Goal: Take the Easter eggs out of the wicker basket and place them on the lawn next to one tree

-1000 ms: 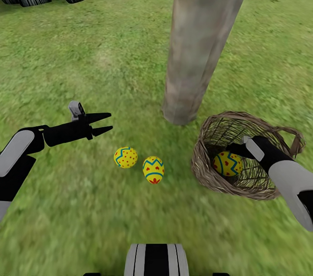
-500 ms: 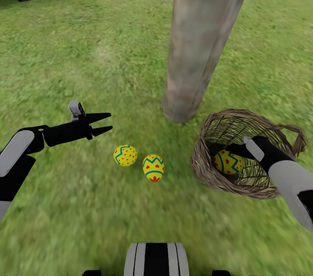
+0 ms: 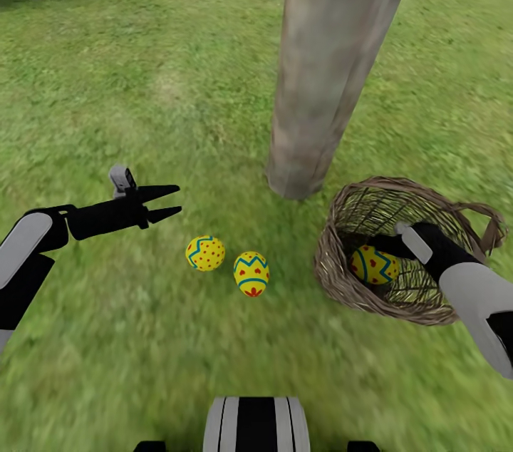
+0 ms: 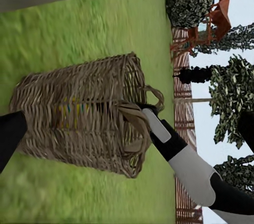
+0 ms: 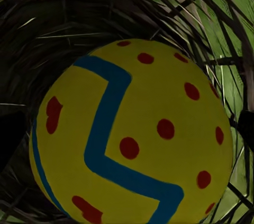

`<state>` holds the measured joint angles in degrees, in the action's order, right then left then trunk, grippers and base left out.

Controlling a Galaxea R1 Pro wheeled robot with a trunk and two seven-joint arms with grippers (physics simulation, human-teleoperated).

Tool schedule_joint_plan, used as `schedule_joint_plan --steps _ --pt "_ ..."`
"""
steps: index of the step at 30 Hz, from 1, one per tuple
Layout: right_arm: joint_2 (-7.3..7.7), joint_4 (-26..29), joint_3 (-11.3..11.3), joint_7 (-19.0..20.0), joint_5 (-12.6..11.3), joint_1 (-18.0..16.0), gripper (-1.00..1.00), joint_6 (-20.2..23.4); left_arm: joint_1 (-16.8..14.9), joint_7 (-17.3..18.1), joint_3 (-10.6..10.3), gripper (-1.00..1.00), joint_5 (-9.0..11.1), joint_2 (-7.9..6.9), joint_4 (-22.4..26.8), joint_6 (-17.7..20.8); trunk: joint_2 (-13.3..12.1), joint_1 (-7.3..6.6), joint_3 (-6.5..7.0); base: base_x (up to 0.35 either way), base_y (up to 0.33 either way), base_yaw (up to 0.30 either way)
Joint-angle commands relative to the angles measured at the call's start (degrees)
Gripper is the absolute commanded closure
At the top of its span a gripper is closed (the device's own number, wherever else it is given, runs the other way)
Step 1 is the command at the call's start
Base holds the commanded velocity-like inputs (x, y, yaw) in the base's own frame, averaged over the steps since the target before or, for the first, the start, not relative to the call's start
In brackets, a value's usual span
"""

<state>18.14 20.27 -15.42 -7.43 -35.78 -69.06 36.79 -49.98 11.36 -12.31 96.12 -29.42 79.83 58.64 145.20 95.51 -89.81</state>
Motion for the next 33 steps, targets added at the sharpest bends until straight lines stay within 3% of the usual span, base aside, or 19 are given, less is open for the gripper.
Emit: schedule_joint_plan --steps 1,17,27,33 --pt "0.06 0.12 -0.4 -0.39 -0.57 -0.02 -1.0 0.32 -0.04 0.59 -0.09 -1.0 -0.41 -0.1 -0.03 0.02 0.03 0.01 -0.26 0.0 0.0 0.0" --pt "0.14 0.05 -0.4 -0.31 -0.52 -0.02 -1.0 0.83 -0.03 0.59 -0.09 -1.0 -0.41 -0.2 -0.03 0.06 0.13 0.19 -1.81 0.0 0.0 0.0" --pt "0.15 0.03 -0.4 -0.31 -0.52 -0.02 -1.0 0.88 -0.03 0.59 -0.09 -1.0 -0.41 -0.2 -0.03 0.08 0.13 0.19 -1.81 0.0 0.0 0.0" --pt "0.16 -0.2 -0.4 -0.31 -0.44 -0.02 -1.0 1.23 -0.03 0.59 -0.09 -1.0 -0.41 -0.2 0.06 0.08 0.17 0.27 -2.48 0.0 0.0 0.0"
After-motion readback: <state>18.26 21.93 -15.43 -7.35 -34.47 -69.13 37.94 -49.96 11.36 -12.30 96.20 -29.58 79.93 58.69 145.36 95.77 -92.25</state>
